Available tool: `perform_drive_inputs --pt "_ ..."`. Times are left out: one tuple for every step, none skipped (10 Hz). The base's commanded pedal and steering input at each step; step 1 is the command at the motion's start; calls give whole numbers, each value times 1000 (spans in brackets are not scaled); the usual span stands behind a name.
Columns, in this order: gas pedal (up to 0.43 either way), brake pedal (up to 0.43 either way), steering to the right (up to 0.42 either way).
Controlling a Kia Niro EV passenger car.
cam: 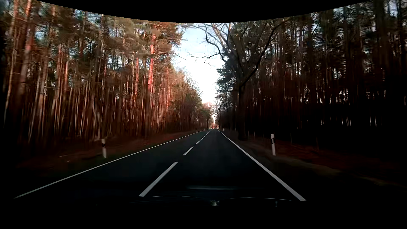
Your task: Follow the waypoints while adhering to traffic rules and regulations
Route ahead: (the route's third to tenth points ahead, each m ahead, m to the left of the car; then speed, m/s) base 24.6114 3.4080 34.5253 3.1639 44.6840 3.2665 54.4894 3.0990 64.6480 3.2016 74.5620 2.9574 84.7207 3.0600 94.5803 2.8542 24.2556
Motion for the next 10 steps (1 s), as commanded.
perform_drive_inputs --pt "67 0 -1" --pt "67 0 -1" --pt "67 0 0" --pt "67 0 2" --pt "67 0 1" --pt "67 0 1" --pt "67 0 1" --pt "67 0 1" --pt "67 0 1" --pt "67 0 2"
